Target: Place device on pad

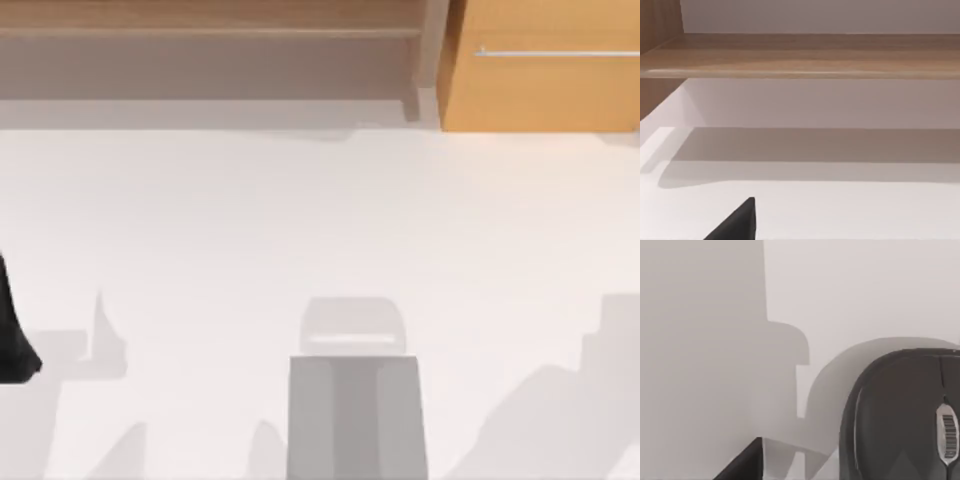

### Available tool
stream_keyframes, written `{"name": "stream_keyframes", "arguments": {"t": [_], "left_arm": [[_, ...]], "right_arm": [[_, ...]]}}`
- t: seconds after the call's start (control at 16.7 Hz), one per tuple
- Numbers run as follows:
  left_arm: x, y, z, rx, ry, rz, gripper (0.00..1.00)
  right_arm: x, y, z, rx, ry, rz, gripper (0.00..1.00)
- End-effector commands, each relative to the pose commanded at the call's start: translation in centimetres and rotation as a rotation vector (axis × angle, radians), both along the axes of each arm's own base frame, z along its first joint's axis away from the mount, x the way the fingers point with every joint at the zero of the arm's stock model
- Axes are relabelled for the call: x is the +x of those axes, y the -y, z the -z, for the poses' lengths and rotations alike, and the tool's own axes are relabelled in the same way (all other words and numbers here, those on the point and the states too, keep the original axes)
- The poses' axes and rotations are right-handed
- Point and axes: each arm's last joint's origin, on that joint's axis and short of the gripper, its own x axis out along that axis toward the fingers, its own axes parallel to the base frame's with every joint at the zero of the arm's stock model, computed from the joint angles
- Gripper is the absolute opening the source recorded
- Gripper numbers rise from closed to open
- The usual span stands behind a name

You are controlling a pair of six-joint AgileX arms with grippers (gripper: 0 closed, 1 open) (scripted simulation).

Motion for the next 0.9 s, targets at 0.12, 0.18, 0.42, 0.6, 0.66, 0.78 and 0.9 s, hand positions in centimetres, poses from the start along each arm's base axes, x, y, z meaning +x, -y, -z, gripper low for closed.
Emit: {"name": "stream_keyframes", "arguments": {"t": [0.12, 0.18, 0.42, 0.6, 0.66, 0.78, 0.9], "left_arm": [[0.0, 0.0, 0.0, 0.0, 0.0, 0.0, 1.0], [0.0, 0.0, 0.0, 0.0, 0.0, 0.0, 1.0], [0.0, 0.0, 0.0, 0.0, 0.0, 0.0, 1.0], [0.0, 0.0, 0.0, 0.0, 0.0, 0.0, 1.0], [0.0, 0.0, 0.0, 0.0, 0.0, 0.0, 1.0], [0.0, 0.0, 0.0, 0.0, 0.0, 0.0, 1.0], [0.0, 0.0, 0.0, 0.0, 0.0, 0.0, 1.0]], "right_arm": [[0.0, 0.0, 0.0, 0.0, 0.0, 0.0, 0.85], [0.0, 0.0, 0.0, 0.0, 0.0, 0.0, 0.77], [0.0, 0.0, 0.0, 0.0, 0.0, 0.0, 0.47], [0.0, 0.0, 0.0, 0.0, 0.0, 0.0, 0.25], [0.0, 0.0, 0.0, 0.0, 0.0, 0.0, 0.17], [0.0, 0.0, 0.0, 0.0, 0.0, 0.0, 0.02], [0.0, 0.0, 0.0, 0.0, 0.0, 0.0, 0.0]]}}
